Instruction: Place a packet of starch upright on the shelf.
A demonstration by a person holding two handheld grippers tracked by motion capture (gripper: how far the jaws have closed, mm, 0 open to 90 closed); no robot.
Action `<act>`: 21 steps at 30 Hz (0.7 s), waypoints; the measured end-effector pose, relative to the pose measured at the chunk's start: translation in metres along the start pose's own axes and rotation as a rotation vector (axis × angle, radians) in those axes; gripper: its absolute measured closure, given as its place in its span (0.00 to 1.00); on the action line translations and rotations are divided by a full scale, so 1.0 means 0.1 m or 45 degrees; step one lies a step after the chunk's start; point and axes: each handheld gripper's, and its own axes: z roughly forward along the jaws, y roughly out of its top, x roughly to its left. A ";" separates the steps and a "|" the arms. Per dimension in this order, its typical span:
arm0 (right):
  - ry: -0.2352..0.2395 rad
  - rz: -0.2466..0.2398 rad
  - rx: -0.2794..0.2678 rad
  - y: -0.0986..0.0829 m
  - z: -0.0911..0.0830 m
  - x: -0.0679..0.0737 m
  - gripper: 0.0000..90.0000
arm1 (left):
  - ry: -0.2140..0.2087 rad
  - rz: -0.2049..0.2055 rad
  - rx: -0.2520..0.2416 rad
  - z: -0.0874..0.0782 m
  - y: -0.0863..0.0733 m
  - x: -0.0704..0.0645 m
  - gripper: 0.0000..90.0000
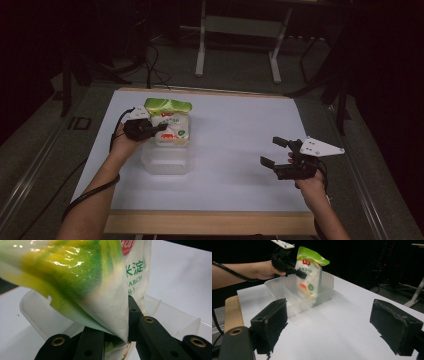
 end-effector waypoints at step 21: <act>0.006 -0.001 0.011 0.01 0.01 0.01 0.16 | 0.016 -0.195 -0.059 -0.06 0.12 0.04 0.15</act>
